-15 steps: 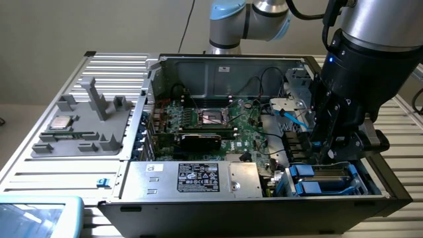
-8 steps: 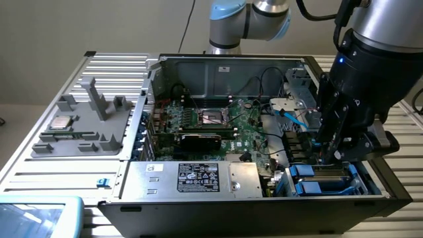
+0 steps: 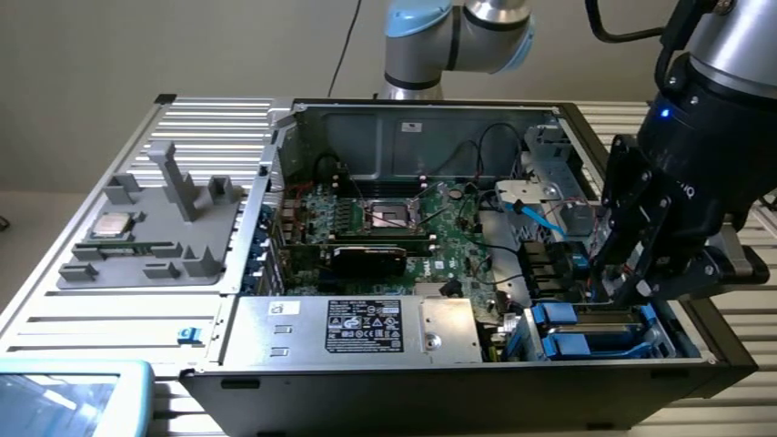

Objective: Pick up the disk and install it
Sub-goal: 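Insert the disk into the insertion slot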

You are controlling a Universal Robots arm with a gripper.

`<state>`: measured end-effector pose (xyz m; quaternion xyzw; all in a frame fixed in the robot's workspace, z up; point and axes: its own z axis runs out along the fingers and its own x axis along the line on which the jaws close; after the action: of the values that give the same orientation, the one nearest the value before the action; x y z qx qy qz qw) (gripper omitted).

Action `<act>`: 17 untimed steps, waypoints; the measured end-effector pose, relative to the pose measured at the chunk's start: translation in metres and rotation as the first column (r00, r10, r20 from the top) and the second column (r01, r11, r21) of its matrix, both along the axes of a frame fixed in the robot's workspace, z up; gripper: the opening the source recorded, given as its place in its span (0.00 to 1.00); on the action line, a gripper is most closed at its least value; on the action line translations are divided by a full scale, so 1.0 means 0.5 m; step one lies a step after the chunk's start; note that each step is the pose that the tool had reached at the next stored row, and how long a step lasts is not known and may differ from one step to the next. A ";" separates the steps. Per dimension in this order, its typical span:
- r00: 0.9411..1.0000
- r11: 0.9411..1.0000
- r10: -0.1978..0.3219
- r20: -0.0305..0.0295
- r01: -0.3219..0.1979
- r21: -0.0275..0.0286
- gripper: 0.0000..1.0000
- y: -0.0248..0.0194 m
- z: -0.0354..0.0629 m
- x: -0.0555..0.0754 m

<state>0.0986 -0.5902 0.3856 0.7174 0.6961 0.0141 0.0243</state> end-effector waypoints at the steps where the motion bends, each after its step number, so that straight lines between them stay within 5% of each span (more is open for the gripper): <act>1: 1.000 1.000 0.000 -0.013 0.000 0.000 0.45 -0.0001 0.000 0.002; 5: 0.997 1.000 0.000 -0.080 0.000 0.002 0.45 -0.0001 0.000 0.010; 6: 0.996 1.000 0.000 -0.089 0.000 0.002 0.45 -0.0001 0.000 0.012; 17: 0.996 1.000 0.000 -0.094 0.000 0.003 0.45 -0.0013 0.000 0.067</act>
<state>0.1323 -0.5909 0.3856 0.7173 0.6964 -0.0187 -0.0095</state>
